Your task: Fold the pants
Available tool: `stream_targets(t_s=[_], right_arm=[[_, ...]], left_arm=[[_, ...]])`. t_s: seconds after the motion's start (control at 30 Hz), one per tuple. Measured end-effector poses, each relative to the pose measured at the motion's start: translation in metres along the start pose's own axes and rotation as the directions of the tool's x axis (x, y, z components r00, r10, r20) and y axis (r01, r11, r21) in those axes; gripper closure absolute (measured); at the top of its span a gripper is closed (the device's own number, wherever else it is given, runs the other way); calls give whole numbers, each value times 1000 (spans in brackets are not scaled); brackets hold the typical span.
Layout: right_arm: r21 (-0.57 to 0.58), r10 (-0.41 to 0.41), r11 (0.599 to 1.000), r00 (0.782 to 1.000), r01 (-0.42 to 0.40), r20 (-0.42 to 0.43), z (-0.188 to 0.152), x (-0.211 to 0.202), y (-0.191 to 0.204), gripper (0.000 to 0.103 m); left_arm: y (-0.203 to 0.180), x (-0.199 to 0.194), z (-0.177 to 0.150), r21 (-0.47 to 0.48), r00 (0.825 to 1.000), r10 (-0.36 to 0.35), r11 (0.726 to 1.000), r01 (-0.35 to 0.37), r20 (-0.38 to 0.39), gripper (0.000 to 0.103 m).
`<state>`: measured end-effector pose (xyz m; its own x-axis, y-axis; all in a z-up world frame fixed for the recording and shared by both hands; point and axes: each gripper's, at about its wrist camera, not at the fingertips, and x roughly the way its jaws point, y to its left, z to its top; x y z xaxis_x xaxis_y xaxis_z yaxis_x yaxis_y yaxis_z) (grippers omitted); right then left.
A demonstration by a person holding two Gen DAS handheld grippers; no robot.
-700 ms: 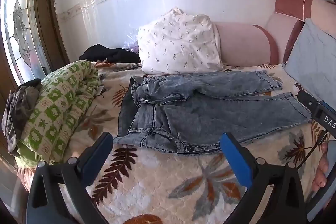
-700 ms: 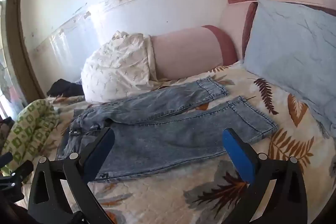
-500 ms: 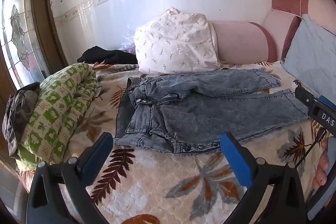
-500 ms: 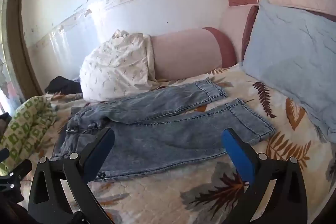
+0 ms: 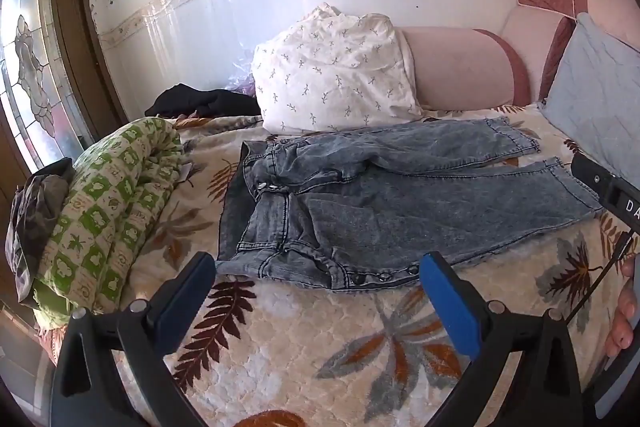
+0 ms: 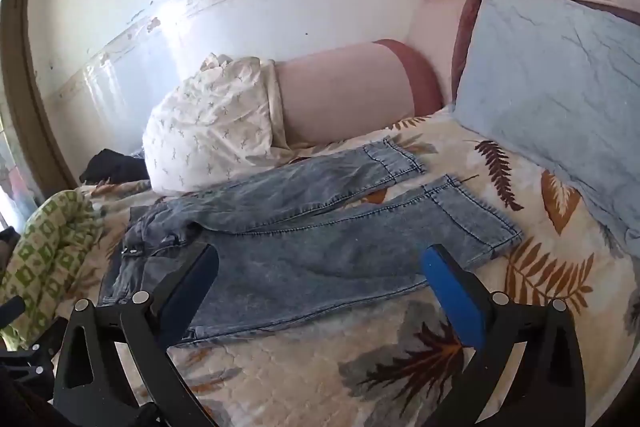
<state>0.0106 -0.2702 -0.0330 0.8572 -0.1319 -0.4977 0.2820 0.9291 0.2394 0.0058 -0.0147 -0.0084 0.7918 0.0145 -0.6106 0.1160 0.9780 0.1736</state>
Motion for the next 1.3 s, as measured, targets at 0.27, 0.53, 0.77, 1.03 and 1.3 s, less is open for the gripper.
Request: stream_targets(t_s=[0.27,0.53,0.77,1.03,1.3], right_arm=[[-32,-10,999,1000,10,-8,-2,4,6,0],[-48,-18,999,1000,17,-13,-4,6,9,0],[-57,-18,998,1000,17,-20,-6,9,10,0],[-89,-32,996,999,29,-23,-10,11,17,0],[-122,-41,992,999,38,-22,-12,13,22,0]], left_arm=[[10,-3,2,-25,1000,-2,1000,3,20,0],[38,-8,6,-86,997,59,995,-54,58,0],[74,-9,7,-161,987,146,978,-133,70,0],[92,-5,3,-198,984,168,968,-154,58,0],[89,-2,1,-189,987,151,972,-139,50,0]])
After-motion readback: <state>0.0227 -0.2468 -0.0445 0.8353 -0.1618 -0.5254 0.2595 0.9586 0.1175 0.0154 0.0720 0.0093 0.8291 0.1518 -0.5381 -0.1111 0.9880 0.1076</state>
